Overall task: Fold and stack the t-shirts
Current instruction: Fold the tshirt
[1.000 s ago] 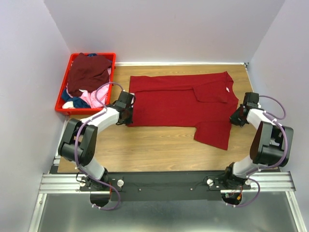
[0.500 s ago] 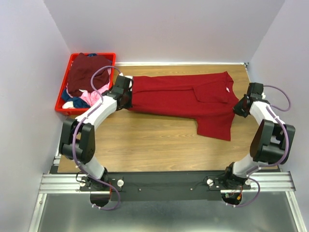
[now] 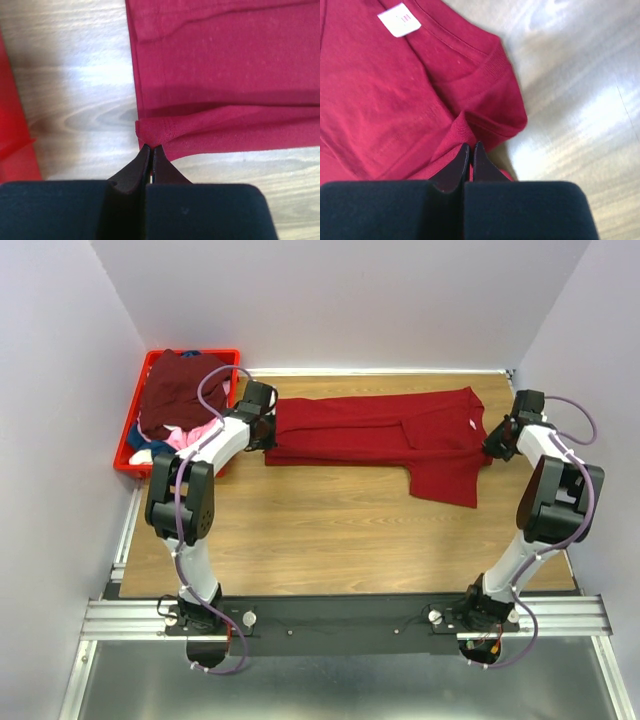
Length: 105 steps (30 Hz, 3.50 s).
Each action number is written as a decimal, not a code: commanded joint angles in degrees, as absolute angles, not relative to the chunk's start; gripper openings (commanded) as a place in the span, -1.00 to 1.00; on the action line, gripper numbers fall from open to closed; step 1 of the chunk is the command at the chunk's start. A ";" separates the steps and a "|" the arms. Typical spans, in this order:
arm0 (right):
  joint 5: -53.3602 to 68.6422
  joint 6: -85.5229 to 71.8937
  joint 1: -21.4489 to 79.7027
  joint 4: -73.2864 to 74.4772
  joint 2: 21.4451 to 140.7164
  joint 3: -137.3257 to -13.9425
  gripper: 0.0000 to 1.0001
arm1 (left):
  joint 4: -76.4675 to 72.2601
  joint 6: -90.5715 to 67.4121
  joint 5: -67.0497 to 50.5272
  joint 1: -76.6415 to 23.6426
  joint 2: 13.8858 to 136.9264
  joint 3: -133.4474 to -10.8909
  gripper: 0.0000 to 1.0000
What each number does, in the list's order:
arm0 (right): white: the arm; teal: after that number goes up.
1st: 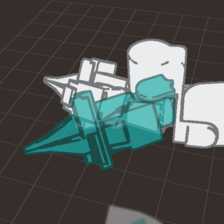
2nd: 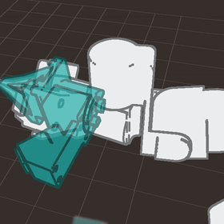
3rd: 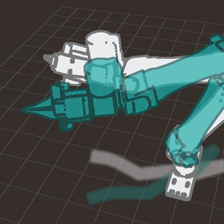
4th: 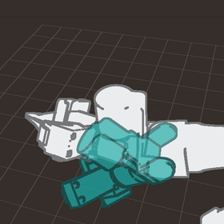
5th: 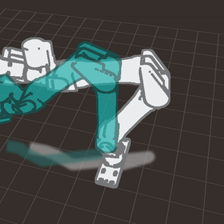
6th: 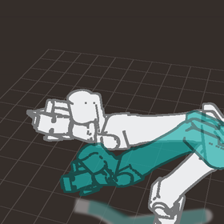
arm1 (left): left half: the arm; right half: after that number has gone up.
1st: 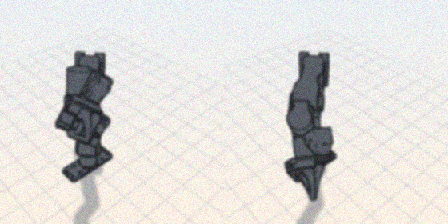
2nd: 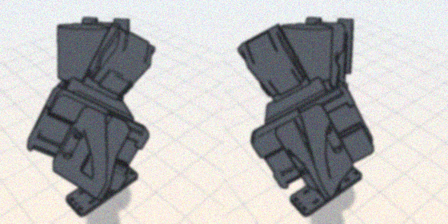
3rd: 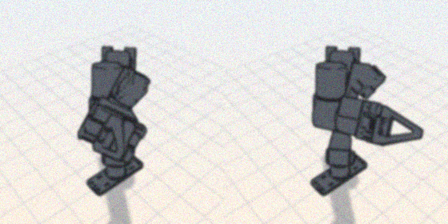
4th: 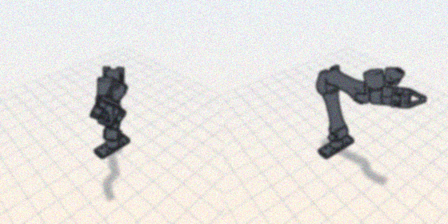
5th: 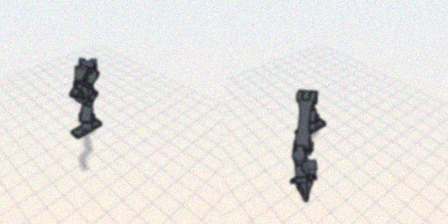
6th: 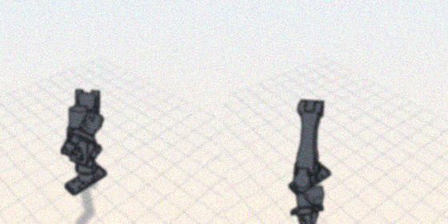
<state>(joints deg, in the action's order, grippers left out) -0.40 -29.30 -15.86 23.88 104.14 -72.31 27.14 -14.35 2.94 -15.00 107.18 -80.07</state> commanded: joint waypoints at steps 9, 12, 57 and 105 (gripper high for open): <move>-0.35 -26.89 -16.17 24.70 110.92 -79.19 -0.95 | 25.93 -14.41 3.52 -14.06 111.88 -82.44 -1.00; 1.40 -26.98 -16.17 24.70 111.27 -80.33 -0.93 | 25.58 -14.41 3.69 -14.06 112.15 -83.23 -1.00; -3.60 -23.91 -11.52 24.87 102.23 -78.52 0.21 | 17.41 -16.43 10.19 -14.68 102.14 -77.09 0.20; -8.96 -17.58 1.85 28.65 114.95 -90.33 -0.99 | -12.13 -9.32 17.84 -17.05 42.27 -35.95 0.97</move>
<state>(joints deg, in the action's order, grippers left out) -6.04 -19.27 1.45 27.16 109.95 -85.41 -10.66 -10.24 19.11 -16.64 41.85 -36.18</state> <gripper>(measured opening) 0.013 0.985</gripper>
